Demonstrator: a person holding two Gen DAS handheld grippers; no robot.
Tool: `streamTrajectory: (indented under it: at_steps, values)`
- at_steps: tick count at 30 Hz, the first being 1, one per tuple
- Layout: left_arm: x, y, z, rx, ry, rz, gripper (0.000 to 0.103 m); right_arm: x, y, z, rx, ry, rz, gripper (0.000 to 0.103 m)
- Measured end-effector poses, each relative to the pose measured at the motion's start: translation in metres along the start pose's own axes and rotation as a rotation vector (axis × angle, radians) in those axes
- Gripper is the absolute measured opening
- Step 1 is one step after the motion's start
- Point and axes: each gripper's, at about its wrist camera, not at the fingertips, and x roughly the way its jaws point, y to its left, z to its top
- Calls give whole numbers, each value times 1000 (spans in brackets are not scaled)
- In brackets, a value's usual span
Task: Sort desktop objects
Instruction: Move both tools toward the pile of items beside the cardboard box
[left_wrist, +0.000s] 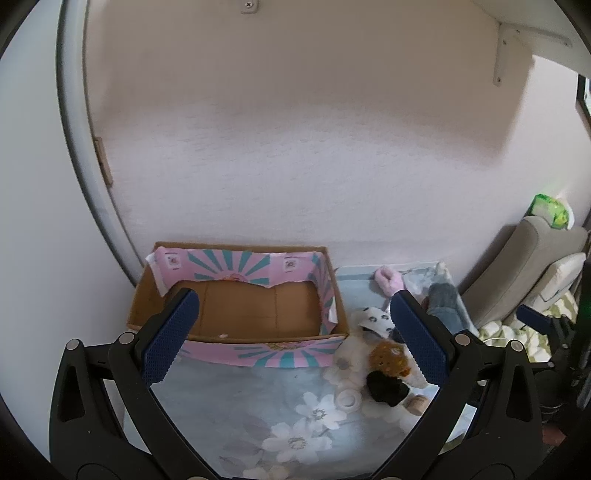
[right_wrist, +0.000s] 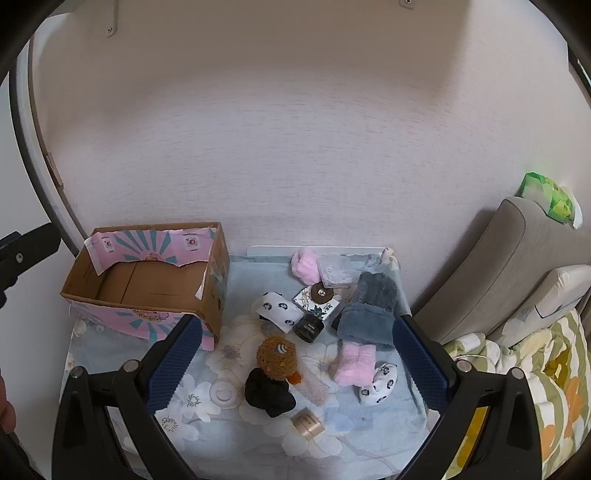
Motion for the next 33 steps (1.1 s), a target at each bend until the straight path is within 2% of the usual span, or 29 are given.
streamTrajectory:
  at_steps: [4, 9, 16, 17, 21, 28, 33]
  values:
    - [1, -1, 0, 6, 0, 18, 103, 0, 0, 0, 2, 1, -2, 103]
    - [8, -4, -1, 22, 22, 91, 103, 1, 0, 0, 3, 2, -5, 103]
    - [5, -11, -2, 70, -3, 125, 103, -5, -14, 7, -19, -37, 13, 103]
    - [5, -11, -2, 75, 1, 117, 103, -7, -18, 9, -23, -45, 23, 103]
    - [5, -10, -6, 75, -24, 5, 103, -18, -40, 18, -52, -81, 44, 103]
    - [42, -24, -33, 62, 118, -83, 103, -16, -64, 19, -96, -73, 43, 103]
    - [68, -44, -58, 68, 178, -131, 102, 1, -82, 9, -110, -27, 51, 103]
